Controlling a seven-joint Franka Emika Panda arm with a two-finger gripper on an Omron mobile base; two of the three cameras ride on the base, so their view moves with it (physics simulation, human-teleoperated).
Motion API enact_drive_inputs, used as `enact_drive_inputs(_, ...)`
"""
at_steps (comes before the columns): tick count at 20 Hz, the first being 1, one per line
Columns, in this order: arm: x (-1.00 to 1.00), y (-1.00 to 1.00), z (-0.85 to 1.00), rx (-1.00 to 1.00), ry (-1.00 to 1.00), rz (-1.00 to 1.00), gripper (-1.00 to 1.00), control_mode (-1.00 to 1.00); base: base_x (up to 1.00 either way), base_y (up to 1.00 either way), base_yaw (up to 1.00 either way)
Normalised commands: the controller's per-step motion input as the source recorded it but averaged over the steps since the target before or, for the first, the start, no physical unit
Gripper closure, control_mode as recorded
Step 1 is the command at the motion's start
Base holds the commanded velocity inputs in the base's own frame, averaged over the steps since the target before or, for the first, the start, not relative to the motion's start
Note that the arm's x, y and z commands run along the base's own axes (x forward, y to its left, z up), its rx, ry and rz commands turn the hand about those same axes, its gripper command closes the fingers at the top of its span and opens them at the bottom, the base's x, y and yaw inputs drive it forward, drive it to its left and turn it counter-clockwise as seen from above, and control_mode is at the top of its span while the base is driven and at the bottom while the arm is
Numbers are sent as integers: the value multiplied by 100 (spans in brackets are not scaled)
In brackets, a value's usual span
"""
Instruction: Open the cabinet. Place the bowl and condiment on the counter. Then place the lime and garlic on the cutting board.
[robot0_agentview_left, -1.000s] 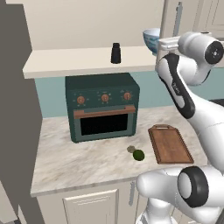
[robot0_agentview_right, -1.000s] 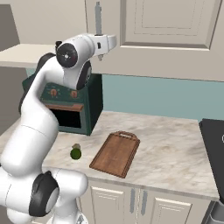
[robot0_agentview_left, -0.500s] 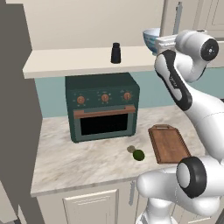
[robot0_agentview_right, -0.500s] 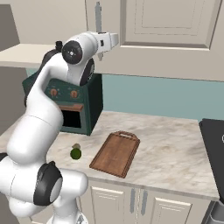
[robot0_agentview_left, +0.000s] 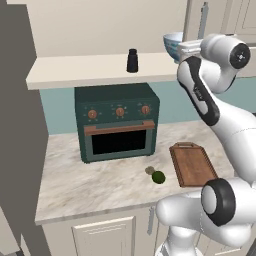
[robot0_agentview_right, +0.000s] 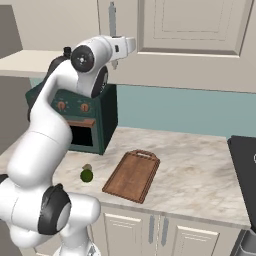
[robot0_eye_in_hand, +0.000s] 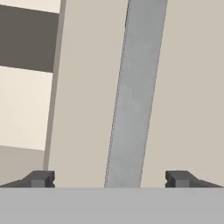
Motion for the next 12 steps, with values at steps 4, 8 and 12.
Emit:
enact_drive_inputs(4,52,-25,0,0,0,-8,100,-100,0,0,0)
enact_drive_inputs(8,54,-43,0,0,0,-5,100,-100,0,0,0)
enact_drive_inputs(12,48,-71,0,5,0,0,100,-100,0,0,0)
